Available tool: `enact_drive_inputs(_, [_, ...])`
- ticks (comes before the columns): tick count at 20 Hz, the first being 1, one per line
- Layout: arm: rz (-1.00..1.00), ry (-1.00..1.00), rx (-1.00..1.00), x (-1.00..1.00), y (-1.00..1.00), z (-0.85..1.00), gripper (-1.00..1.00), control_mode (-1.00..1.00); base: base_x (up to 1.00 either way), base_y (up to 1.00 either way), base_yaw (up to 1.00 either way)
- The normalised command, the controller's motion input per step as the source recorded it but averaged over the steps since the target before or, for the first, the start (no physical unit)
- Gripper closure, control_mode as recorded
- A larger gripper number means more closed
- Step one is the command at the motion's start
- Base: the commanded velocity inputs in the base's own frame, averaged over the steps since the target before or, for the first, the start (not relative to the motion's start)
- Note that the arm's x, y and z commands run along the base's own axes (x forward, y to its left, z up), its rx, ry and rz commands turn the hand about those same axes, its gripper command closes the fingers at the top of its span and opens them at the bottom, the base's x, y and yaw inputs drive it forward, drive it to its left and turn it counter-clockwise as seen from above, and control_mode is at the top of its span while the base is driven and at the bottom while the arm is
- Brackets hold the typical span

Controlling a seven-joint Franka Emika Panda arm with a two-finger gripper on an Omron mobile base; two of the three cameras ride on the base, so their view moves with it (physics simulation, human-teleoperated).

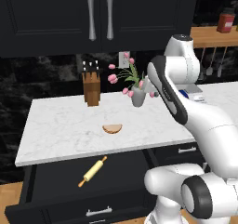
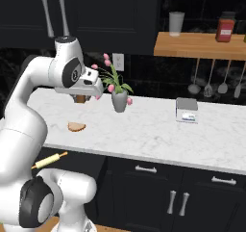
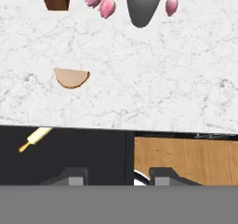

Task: Pick the rolling pin from the drawer and place it on the counter.

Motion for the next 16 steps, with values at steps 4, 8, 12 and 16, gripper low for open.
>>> enact_drive_inputs(4, [0.00, 0.05, 0.00, -0.34, -0.12, -0.07, -1.00, -1.00, 0.00, 0.00, 0.00])
enact_drive_inputs(8, [0.04, 0.01, 0.02, -0.99, -0.12, -0.22, -1.00, -1.00, 0.00, 0.00, 0.00])
enact_drive_inputs(12, [0.13, 0.04, -0.03, -0.89, 0.06, -0.29, -1.00, -1.00, 0.00, 0.00, 0.00])
enact_drive_inputs(16, [0.18, 0.01, -0.04, -0.32, 0.37, -0.48, -1.00, -1.00, 0.00, 0.00, 0.00])
